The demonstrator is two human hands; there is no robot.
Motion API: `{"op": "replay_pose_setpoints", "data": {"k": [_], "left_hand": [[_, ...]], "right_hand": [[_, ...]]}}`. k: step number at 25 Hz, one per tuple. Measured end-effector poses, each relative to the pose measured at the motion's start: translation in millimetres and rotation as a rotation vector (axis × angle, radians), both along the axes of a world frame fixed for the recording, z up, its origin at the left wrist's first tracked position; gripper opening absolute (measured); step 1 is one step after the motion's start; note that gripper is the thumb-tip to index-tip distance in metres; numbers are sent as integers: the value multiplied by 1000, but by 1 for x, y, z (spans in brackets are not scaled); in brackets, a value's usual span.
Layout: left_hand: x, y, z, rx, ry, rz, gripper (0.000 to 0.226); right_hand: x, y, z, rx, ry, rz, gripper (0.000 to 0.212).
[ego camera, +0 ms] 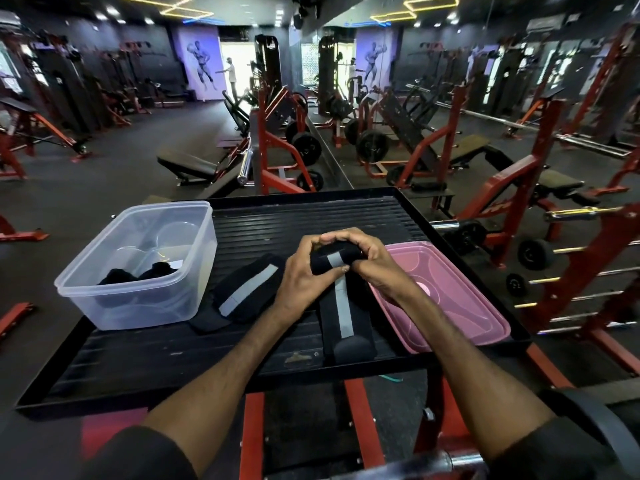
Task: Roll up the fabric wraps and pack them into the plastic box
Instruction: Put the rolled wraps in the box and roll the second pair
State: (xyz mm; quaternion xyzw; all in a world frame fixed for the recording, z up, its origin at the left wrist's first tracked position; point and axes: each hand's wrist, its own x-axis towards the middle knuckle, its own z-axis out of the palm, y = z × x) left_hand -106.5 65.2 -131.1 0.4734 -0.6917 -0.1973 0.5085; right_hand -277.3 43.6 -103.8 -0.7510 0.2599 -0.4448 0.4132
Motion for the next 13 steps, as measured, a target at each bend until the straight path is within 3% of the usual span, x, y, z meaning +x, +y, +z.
{"op": "replay_pose_setpoints", "data": {"k": [2,4,6,9,13], "left_hand": [[3,-1,-1,-25,39,37,54],[8,-1,4,-32,27,29,51],[10,0,9,-42,4,20,49],[6,0,12,-55,-24,-9,49],[5,0,5,-34,-29,-64,48]], "right_hand": [[-2,0,6,59,58,42,69],[-9,-2,17,340,3,118,60],[-9,-6,23,585,-149,58,44],[-3,-10,15,554,-17,-169,35],[-7,-3,-1,482,259,-114,52]]}}
